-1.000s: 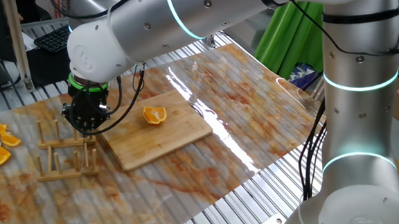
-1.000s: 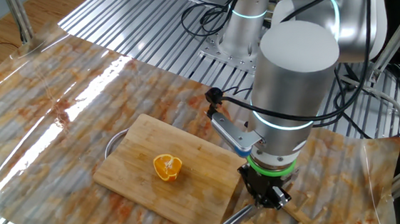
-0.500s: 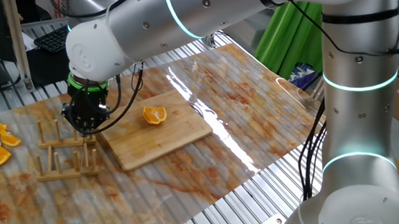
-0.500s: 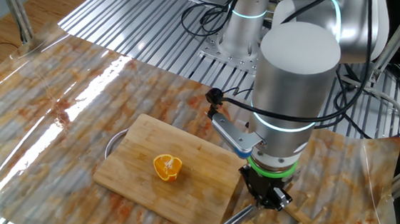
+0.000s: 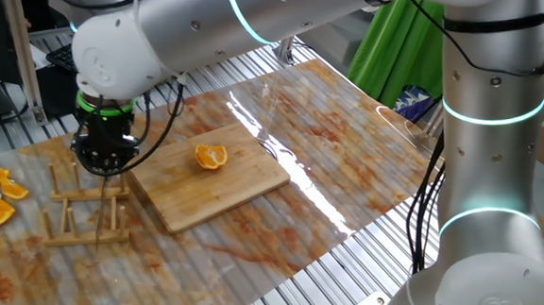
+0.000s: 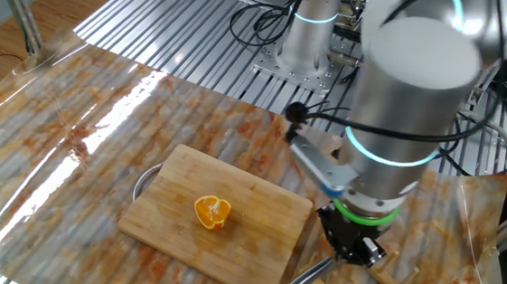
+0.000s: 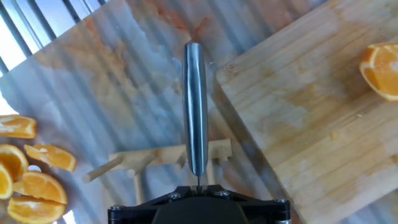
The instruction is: Chop the orange
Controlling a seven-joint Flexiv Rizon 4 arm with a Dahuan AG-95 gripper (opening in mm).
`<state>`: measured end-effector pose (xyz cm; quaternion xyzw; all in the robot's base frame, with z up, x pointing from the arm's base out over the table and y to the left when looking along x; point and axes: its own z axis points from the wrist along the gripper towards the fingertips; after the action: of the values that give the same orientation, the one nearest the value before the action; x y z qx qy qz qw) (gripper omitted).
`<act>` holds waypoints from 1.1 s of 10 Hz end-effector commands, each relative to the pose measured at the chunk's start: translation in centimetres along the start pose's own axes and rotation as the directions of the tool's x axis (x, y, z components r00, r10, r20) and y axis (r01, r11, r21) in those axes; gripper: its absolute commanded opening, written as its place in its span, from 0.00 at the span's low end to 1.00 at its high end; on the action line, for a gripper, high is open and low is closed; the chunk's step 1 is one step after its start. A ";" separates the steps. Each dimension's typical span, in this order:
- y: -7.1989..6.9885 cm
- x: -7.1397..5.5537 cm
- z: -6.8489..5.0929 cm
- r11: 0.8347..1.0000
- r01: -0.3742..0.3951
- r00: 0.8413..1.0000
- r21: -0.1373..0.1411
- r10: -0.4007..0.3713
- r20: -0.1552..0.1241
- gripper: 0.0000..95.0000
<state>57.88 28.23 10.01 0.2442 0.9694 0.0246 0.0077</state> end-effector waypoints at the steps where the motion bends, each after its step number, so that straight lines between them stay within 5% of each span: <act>1: -0.1 0.3 -1.4 1.000 0.009 1.000 0.026 -0.008 -0.013 0.00; 7: -0.8 0.1 -7.2 0.998 0.024 0.997 0.060 -0.020 -0.069 0.00; 11: -4.4 -2.6 -10.8 0.990 0.130 0.988 0.061 -0.124 -0.097 0.00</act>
<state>57.84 23.17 20.36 0.1867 0.9814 0.0033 -0.0444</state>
